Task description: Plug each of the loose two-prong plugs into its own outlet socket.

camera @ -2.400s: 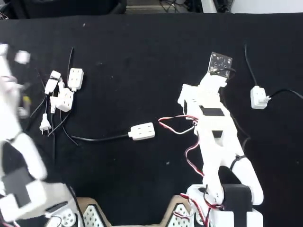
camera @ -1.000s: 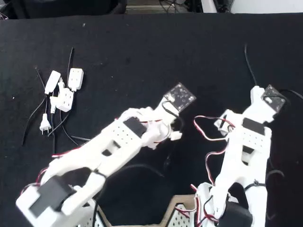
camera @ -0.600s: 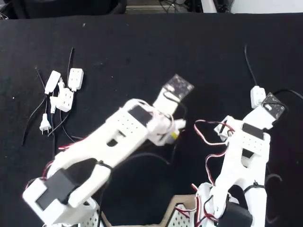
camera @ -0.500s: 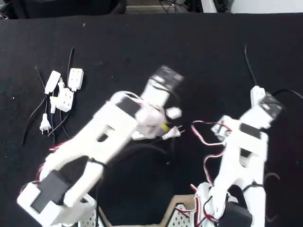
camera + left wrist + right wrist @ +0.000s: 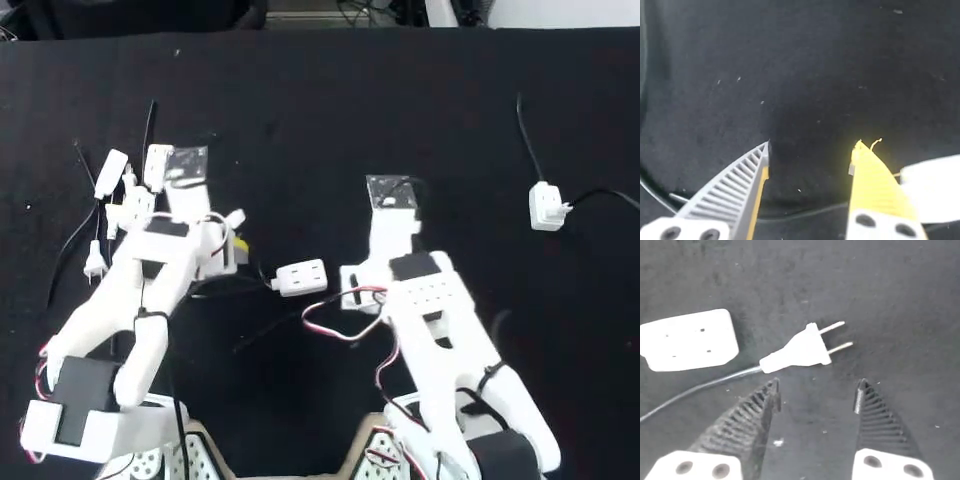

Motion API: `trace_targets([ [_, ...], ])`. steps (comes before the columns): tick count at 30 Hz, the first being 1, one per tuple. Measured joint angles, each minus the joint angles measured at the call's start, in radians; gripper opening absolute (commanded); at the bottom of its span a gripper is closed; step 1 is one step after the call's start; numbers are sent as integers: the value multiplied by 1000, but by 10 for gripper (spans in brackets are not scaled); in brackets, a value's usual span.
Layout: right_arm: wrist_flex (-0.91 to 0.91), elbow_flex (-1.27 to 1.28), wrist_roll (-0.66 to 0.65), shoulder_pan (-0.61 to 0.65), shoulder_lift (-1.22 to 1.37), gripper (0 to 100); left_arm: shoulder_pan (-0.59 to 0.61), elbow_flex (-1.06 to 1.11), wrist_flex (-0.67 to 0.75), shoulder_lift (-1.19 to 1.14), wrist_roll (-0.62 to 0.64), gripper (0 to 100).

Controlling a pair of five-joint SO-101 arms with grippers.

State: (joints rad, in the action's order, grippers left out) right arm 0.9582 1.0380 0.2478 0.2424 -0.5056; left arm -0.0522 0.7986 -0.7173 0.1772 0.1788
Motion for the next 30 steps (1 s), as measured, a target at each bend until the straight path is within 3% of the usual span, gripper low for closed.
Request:
trace_targets([
  [4,-40,0,83,32,64,234,5,51,80,0,48,256],
  [11,-80,-95,106,37,318,230,5,54,94,0,55,256],
  [20,121,-379,115,-18,503,229,5,54,97,0,55,256],
  [30,166,-505,356,-48,512,229,5,54,97,0,55,256],
])
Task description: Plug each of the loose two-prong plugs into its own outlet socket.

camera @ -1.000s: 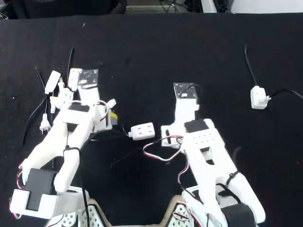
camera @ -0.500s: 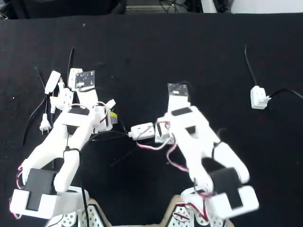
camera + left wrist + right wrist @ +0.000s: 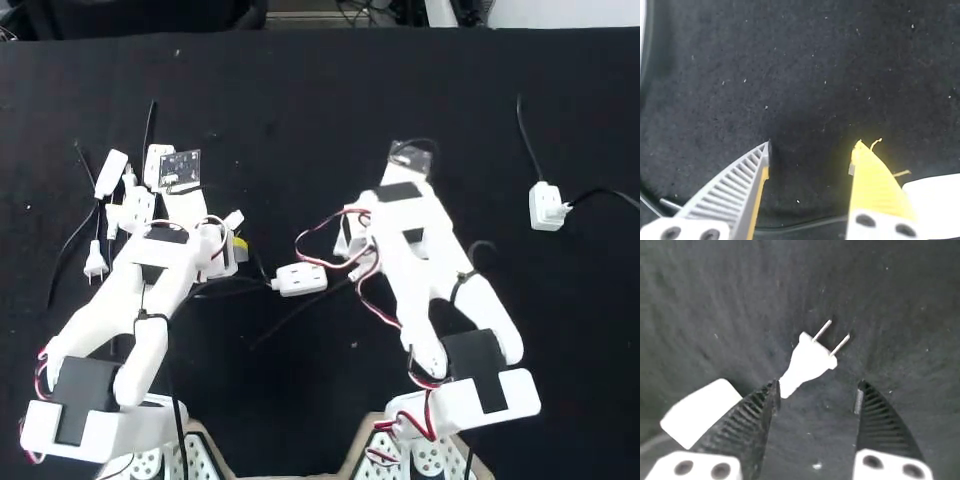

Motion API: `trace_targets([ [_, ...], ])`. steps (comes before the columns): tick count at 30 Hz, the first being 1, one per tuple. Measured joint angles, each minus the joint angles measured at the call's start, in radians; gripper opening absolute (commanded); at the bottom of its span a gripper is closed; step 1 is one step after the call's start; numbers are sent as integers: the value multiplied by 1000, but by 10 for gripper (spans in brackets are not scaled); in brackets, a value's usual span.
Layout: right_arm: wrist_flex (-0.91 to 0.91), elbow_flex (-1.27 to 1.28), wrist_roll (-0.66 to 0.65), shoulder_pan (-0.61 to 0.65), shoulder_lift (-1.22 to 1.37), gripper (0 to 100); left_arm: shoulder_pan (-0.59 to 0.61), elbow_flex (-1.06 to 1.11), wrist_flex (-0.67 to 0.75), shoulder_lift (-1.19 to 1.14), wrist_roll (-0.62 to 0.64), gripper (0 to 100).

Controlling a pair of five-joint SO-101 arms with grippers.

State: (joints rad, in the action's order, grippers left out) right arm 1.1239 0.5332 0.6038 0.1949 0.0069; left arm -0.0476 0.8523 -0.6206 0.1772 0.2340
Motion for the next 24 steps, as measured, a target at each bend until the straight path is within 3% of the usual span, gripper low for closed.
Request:
trace_targets([
  [5,-49,-3,74,21,0,229,0,0,0,0,0,256],
  [13,-187,66,83,21,0,229,0,0,0,0,0,256],
  [24,-207,68,83,21,0,229,0,0,0,0,0,256],
])
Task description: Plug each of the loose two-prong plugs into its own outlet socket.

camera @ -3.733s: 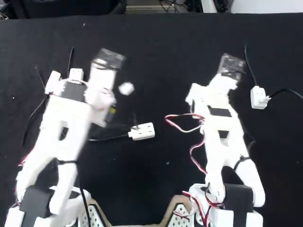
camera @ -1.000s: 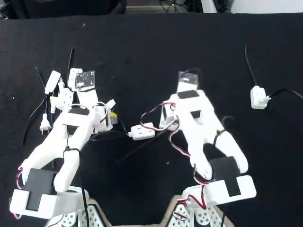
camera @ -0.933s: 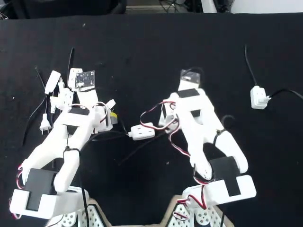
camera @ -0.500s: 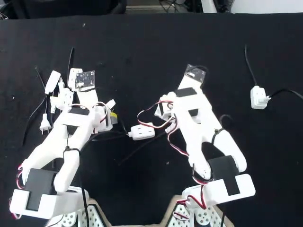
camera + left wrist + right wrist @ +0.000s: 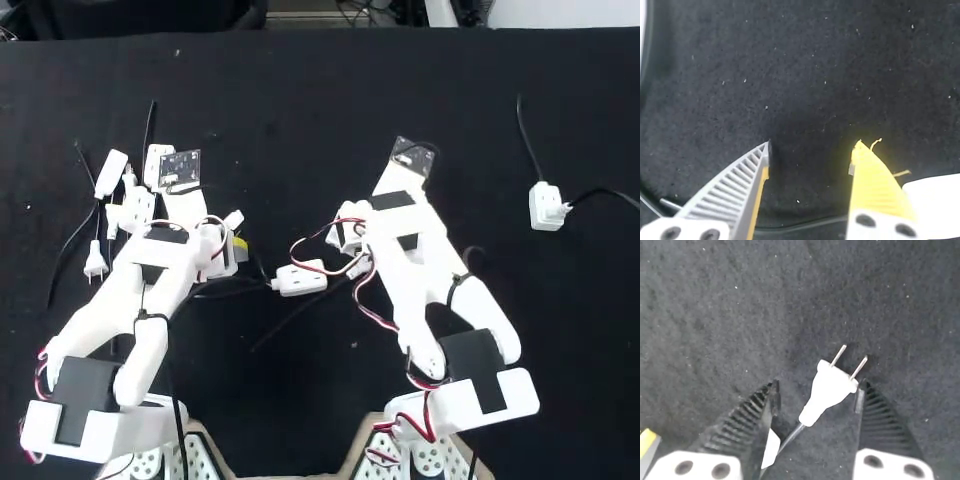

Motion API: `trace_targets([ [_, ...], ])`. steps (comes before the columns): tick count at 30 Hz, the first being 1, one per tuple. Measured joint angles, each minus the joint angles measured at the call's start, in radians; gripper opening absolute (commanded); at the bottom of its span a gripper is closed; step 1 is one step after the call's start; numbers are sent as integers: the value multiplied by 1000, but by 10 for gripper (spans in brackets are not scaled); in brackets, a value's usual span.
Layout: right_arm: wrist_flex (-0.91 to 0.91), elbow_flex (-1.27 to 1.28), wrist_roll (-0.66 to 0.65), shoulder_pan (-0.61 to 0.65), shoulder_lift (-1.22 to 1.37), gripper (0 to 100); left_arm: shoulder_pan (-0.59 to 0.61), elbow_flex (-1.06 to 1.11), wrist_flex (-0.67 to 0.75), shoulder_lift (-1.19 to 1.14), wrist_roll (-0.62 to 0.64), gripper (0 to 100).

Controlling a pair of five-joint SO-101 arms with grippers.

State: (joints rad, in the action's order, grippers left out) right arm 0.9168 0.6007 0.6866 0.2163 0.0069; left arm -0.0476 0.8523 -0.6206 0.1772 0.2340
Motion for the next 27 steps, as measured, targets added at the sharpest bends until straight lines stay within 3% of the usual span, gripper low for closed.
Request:
trace_targets([
  [12,14,-57,0,-81,135,229,0,0,0,0,0,256],
  [16,164,-232,0,-83,267,212,0,0,0,0,0,256],
  [20,348,-433,-3,-87,402,87,0,0,0,0,0,256],
  [22,410,-508,-58,-92,454,5,0,0,0,0,0,256],
  [27,454,-594,-296,-114,523,10,0,0,0,0,0,256],
])
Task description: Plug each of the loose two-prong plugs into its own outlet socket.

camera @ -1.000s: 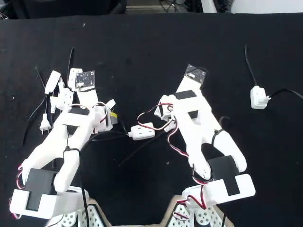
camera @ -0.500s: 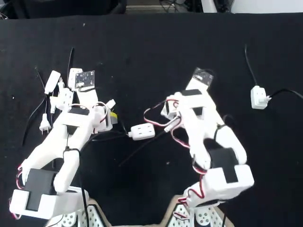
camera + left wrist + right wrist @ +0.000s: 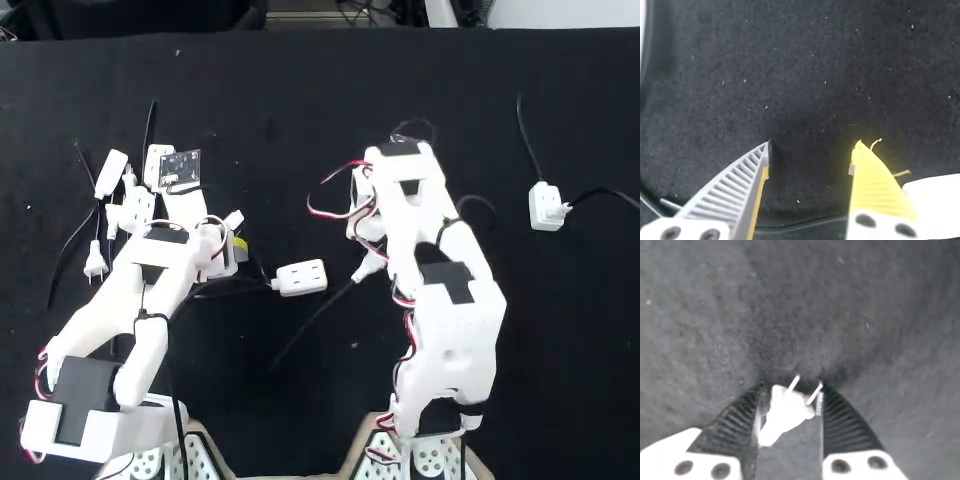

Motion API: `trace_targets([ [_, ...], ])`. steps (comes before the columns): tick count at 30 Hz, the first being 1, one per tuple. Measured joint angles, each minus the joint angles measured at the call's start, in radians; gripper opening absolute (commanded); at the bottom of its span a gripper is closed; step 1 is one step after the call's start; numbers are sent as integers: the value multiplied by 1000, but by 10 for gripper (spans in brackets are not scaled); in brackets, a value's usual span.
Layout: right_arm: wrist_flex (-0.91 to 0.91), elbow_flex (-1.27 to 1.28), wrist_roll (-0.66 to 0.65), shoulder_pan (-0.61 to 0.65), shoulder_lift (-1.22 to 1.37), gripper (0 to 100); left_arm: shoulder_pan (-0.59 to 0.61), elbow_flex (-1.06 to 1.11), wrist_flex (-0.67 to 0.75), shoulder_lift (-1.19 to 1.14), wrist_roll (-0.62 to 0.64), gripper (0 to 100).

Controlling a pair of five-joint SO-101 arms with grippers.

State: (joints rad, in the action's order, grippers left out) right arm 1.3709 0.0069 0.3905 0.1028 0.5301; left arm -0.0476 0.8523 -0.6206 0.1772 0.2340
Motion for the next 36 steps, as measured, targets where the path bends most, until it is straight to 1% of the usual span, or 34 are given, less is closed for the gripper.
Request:
trace_targets([
  [5,29,0,-66,-25,-17,10,0,0,0,0,0,256],
  [8,57,0,-161,-37,-69,10,0,0,0,0,0,256],
  [13,81,58,-351,-49,-256,10,0,0,0,0,0,256],
  [15,48,135,-431,-48,-338,10,0,0,0,0,0,256],
  [21,-157,384,-663,-49,-528,11,0,0,0,0,0,256],
  [26,-170,404,-770,-72,-543,11,0,0,0,0,0,256],
  [28,-170,404,-852,-71,-543,11,0,0,0,0,0,256],
  [31,-166,399,-1028,-72,-520,13,0,0,0,0,0,256],
  [33,-149,373,-1148,-72,-502,34,0,0,0,0,0,256],
  [34,-137,356,-1181,-72,-499,63,0,0,0,0,0,256],
  [36,-127,318,-1197,-71,-485,136,0,0,0,0,0,256],
])
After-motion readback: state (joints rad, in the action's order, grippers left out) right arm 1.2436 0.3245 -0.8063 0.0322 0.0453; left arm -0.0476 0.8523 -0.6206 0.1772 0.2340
